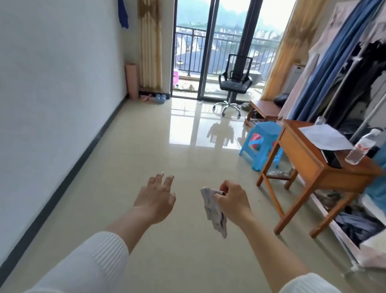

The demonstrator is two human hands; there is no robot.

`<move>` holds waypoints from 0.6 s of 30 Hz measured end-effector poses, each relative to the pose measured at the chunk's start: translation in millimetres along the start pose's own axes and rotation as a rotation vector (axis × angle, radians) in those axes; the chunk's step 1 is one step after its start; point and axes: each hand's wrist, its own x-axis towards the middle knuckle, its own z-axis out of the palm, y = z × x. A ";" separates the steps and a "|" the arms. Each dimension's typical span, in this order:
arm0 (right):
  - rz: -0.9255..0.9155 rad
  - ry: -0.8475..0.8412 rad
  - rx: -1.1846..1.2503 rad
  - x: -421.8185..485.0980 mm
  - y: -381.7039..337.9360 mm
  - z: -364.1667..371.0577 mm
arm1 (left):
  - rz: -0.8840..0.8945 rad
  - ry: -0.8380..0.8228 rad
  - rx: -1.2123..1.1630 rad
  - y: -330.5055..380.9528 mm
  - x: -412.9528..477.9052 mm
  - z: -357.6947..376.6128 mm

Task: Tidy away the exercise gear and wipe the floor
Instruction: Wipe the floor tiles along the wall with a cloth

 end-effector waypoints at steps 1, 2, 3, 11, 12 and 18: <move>-0.016 -0.004 0.006 33.7 -8.3 10.6 | -0.009 0.010 0.009 -12.4 31.7 -2.9; -0.032 -0.006 0.013 66.2 -16.9 20.9 | -0.020 0.019 0.013 -24.5 63.1 -5.8; -0.044 -0.009 0.025 98.9 -25.7 31.1 | -0.032 0.025 0.013 -36.6 95.1 -8.1; -0.088 -0.076 0.065 342.2 -93.7 76.6 | -0.117 0.013 -0.021 -107.3 336.2 -34.1; -0.099 -0.080 0.059 364.2 -98.4 79.3 | -0.122 0.016 -0.029 -111.1 357.5 -36.4; -0.153 -0.109 0.017 543.4 -113.2 108.1 | -0.163 0.036 -0.098 -135.5 529.7 -26.9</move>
